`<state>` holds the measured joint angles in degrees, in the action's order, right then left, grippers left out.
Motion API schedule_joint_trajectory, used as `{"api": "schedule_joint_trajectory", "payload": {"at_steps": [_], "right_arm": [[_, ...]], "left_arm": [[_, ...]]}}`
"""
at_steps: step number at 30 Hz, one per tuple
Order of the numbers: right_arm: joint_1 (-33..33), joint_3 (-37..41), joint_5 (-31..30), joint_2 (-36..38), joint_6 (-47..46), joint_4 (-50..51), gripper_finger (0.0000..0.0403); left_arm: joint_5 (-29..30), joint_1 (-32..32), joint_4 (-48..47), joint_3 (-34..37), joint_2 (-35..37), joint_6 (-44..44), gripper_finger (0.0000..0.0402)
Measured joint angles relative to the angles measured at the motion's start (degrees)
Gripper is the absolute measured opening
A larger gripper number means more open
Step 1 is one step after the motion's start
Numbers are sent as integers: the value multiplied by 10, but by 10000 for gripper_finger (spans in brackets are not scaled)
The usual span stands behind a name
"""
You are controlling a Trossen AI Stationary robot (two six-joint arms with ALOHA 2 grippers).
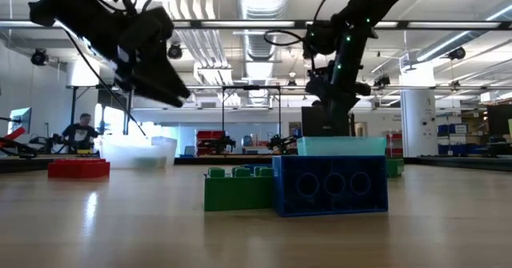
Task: Sort & place blocks by color
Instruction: Put the red game piece into the green bin
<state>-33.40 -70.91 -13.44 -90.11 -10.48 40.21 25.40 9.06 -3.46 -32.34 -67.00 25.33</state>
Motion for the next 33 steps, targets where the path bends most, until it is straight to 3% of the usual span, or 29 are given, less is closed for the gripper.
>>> {"api": "schedule_joint_trajectory", "payload": {"at_steps": [13,25,29,33], "right_arm": [[145,0,0,12,-4,-42,153],[206,0,-1,12,-1,-76,136],[228,1,-3,12,0,-83,136],[250,1,-23,12,4,-92,136]], "left_arm": [[-14,0,-366,-7,0,318,285],[-76,1,-446,-14,-1,333,282],[-76,1,-451,-10,-2,344,253],[-48,1,-451,-7,-21,357,199]]}}
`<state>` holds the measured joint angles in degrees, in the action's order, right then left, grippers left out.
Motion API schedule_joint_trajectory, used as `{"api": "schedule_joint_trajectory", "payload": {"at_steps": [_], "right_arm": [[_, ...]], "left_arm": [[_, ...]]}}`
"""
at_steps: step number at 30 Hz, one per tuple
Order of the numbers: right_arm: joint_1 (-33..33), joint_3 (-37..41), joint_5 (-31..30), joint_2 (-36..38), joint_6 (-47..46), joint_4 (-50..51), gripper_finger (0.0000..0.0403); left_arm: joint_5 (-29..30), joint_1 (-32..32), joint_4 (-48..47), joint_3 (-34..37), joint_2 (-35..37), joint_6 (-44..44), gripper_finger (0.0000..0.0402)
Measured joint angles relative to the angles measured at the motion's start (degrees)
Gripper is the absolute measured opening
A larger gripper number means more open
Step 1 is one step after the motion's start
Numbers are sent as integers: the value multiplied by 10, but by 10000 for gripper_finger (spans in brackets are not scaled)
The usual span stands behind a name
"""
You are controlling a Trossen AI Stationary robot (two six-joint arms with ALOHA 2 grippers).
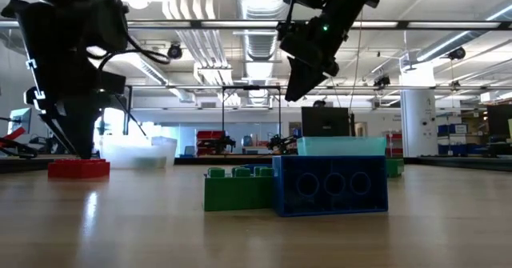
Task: Sort & place blocks by color
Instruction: Put the red game piece into the green bin
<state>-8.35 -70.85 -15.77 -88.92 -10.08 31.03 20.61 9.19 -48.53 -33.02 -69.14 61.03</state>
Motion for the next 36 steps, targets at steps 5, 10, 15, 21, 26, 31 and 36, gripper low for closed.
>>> {"api": "schedule_joint_trajectory", "payload": {"at_steps": [5,10,15,21,26,31,36], "right_arm": [[19,0,-20,0,3,0,136],[25,0,-23,0,3,0,136],[25,0,-24,0,3,1,135],[25,0,-23,0,3,2,130],[25,0,-23,0,5,4,130],[25,0,-23,0,7,4,124],[25,0,-23,0,8,4,123]], "left_arm": [[18,0,11,1,-44,4,113],[25,0,61,-3,-72,1,44],[17,2,182,-11,-88,-43,10],[-21,13,276,-25,-89,-121,3],[-34,14,270,-40,-74,-214,3],[-85,14,271,-48,-62,-404,9],[-90,10,279,-48,-63,-525,59]]}}
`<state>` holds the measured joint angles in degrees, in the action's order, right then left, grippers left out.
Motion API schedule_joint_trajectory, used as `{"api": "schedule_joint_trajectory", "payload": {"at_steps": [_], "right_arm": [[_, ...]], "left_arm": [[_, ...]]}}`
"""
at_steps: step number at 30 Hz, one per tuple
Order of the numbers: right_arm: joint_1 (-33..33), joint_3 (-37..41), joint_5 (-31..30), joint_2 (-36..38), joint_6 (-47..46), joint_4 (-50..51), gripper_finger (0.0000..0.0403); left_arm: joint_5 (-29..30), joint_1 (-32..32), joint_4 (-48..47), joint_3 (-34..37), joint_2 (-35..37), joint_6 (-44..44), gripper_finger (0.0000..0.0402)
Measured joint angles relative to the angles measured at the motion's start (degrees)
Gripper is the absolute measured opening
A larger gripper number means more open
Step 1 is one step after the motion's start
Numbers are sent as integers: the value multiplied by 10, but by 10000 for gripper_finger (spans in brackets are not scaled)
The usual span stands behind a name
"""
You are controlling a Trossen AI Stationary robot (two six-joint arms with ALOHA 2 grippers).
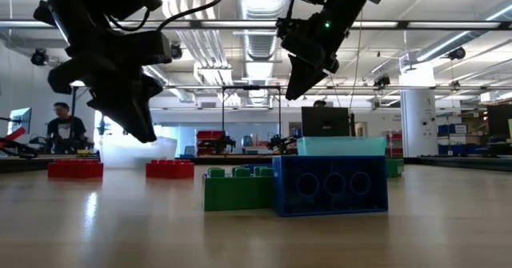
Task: Sort & place blocks by color
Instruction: Put the red game piece into the green bin
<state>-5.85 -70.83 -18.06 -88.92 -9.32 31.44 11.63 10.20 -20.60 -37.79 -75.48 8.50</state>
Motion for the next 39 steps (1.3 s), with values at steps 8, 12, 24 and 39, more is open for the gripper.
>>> {"api": "schedule_joint_trajectory", "payload": {"at_steps": [8,12,24,39], "right_arm": [[0,0,0,0,3,0,123],[0,0,0,0,4,2,124],[0,0,0,0,5,13,121],[1,5,0,-1,12,9,117]], "left_arm": [[9,-4,120,17,-21,-128,183],[5,-20,143,18,-49,-158,212],[-44,-67,173,18,-129,-185,217],[-51,-71,184,17,-139,-192,128]]}}
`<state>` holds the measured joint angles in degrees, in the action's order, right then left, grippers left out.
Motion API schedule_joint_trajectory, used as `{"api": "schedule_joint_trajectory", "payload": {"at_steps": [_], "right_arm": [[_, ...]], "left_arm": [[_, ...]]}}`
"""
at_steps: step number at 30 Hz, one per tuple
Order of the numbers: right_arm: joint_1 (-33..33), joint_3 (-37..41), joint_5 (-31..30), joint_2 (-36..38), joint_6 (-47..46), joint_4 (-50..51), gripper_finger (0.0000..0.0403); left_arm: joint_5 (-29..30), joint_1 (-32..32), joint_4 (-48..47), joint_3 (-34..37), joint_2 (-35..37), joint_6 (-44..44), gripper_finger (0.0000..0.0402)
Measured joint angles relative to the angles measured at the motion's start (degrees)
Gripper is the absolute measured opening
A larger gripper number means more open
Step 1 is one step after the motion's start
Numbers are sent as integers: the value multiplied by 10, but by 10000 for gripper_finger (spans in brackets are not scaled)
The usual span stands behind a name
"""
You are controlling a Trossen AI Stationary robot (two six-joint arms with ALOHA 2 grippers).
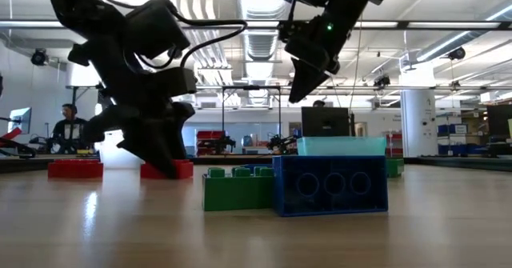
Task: Sort & place blocks by color
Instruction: Put the red game piece into the green bin
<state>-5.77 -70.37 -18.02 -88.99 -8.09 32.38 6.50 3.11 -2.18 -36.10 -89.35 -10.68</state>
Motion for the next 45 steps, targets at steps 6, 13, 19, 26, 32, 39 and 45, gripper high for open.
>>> {"api": "schedule_joint_trajectory", "payload": {"at_steps": [6,13,19,26,32,39,45], "right_arm": [[26,30,0,0,69,-71,118],[83,112,2,0,222,-272,116],[142,172,2,0,334,-448,100],[199,198,-40,9,415,-527,69],[233,195,-75,24,434,-528,51],[265,166,-81,27,457,-529,47],[312,139,-197,31,492,-528,47]], "left_arm": [[11,7,64,2,7,32,124],[15,36,228,2,25,94,124],[15,57,317,3,39,119,124],[13,86,382,15,42,134,124],[13,105,514,46,42,154,124],[11,123,566,47,42,165,124],[13,146,619,49,44,159,124]]}}
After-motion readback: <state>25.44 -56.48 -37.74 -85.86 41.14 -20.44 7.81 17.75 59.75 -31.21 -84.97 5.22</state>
